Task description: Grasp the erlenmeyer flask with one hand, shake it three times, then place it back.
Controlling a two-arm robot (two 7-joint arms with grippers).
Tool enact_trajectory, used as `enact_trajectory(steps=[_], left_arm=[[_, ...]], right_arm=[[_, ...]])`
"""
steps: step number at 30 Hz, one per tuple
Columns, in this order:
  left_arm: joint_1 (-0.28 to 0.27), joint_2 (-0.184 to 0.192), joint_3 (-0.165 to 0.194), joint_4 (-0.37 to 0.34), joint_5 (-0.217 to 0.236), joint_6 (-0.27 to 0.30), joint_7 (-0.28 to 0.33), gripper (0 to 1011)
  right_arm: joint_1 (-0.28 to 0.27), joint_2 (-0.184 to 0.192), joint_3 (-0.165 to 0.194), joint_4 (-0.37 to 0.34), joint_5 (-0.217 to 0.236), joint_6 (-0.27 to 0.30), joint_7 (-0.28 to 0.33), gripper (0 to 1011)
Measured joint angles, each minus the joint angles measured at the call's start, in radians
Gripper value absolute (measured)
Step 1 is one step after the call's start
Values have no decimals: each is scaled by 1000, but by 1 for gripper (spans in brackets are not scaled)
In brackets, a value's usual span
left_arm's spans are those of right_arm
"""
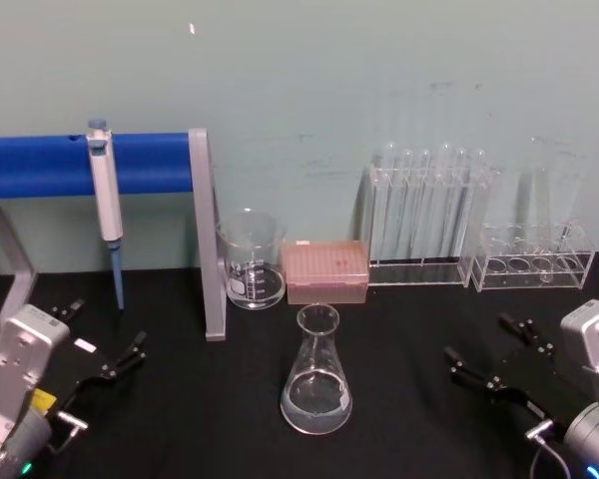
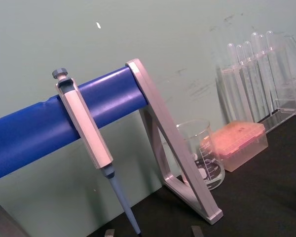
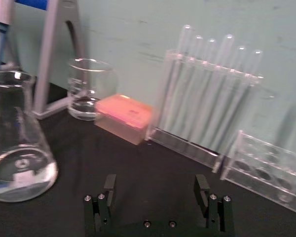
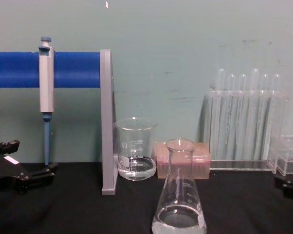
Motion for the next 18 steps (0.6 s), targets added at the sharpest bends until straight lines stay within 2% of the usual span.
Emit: enact_trajectory(steps=[18], left_arm=[[0,0,0,0,0,0,0,1001]], right_arm=[[12,-40,-28,-15,7,-8,162,1000]])
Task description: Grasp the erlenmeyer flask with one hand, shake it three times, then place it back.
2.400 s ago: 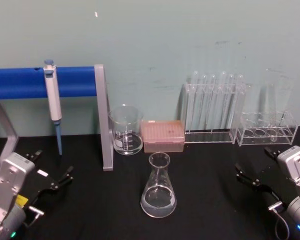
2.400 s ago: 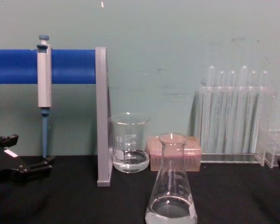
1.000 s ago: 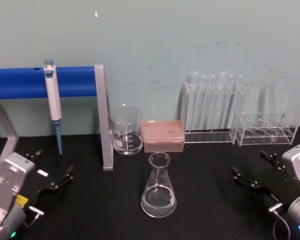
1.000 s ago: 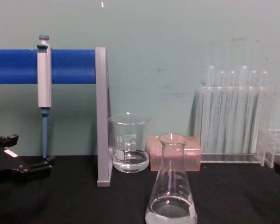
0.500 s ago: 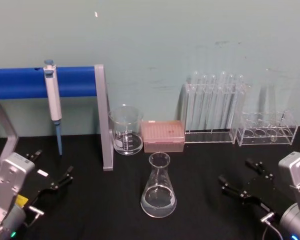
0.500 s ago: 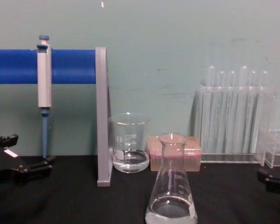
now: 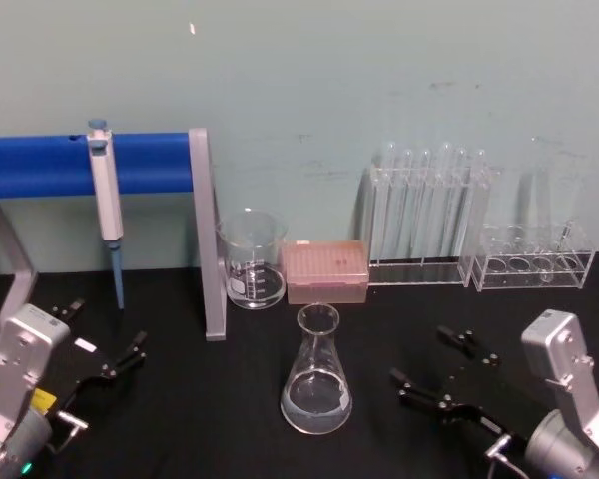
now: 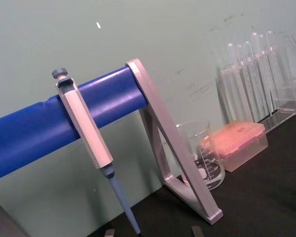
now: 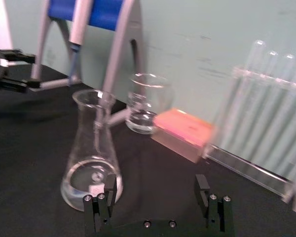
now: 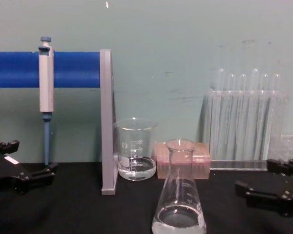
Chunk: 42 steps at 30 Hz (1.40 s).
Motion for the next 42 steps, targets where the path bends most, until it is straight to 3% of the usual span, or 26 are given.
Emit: enact_trajectory(steps=[7,19,42], left_arm=[[0,0,0,0,0,0,0,1001],[0,0,0,0,0,0,0,1001],[0,0,0,0,0,0,0,1001]], right_arm=[[18,-30,-12,2,8,-10,76,1000],[43,-65,-14,29,20,-9,152,1000],[158,-156,-26,179,18,-19,258,1000]])
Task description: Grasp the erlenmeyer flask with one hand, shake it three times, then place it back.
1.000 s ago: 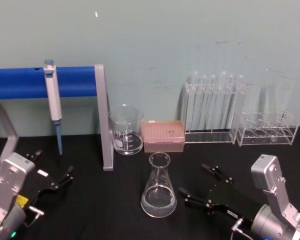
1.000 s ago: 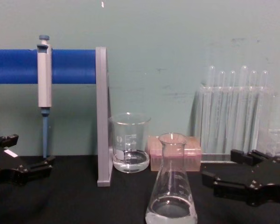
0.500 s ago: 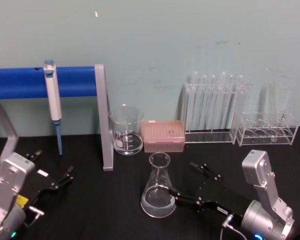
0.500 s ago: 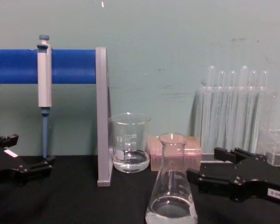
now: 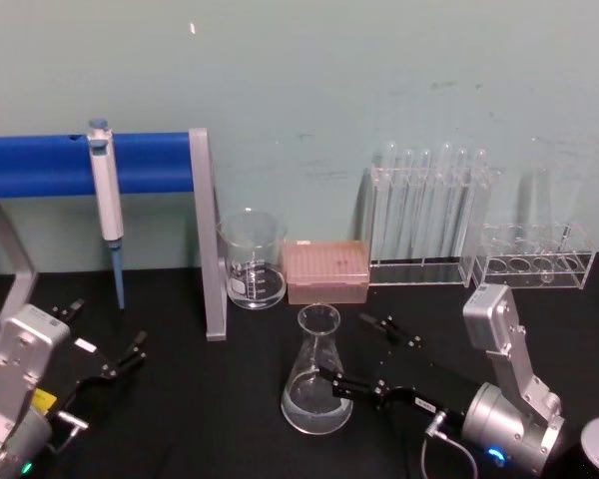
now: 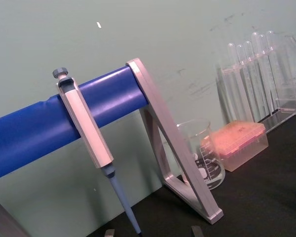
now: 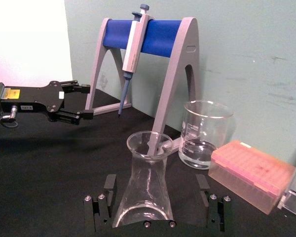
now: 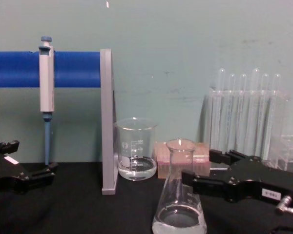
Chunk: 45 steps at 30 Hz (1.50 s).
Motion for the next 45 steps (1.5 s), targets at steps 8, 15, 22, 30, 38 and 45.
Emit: enact_trajectory(steps=[8,15,22,30,38,45], left_arm=[[0,0,0,0,0,0,0,1001],[0,0,0,0,0,0,0,1001],[0,0,0,0,0,0,0,1001],[0,0,0,0,0,0,0,1001],[0,0,0,0,0,0,0,1001],[0,0,0,0,0,0,0,1001]], right_arm=[[36,-20,-12,42,5,-6,23,1000],[68,-34,-23,79,6,-15,39,1000],[96,-48,-35,114,5,-23,55,1000],[114,-56,-41,137,10,-30,67,1000],[116,-56,-44,139,14,-30,69,1000],[113,-54,-45,133,15,-28,69,1000]])
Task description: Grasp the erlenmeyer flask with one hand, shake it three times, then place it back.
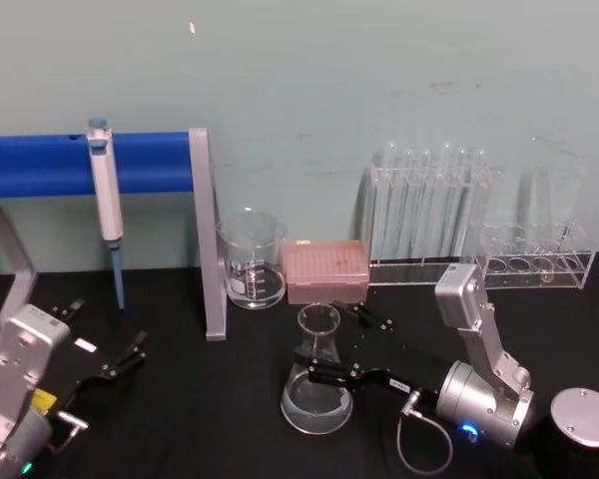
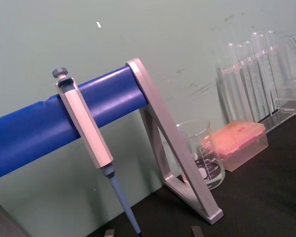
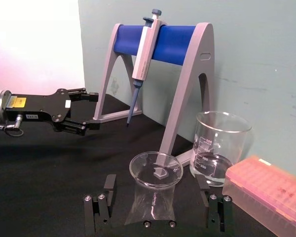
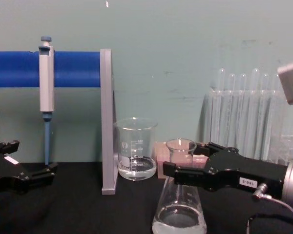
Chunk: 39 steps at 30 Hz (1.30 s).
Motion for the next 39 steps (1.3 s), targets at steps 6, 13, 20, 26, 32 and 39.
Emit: enact_trajectory(steps=[6,13,20,26,32,39], left_arm=[[0,0,0,0,0,0,0,1001],[0,0,0,0,0,0,0,1001],[0,0,0,0,0,0,0,1001],[0,0,0,0,0,0,0,1001],[0,0,0,0,0,0,0,1001],[0,0,0,0,0,0,0,1001]], right_arm=[[0,0,0,0,0,0,0,1000],[-1,0,0,0,0,1,0,1000],[-1,0,1,0,0,1,-1,1000],[-1,0,1,0,0,1,-1,1000],[-1,0,1,0,0,1,-1,895],[-1,0,1,0,0,1,-1,708]])
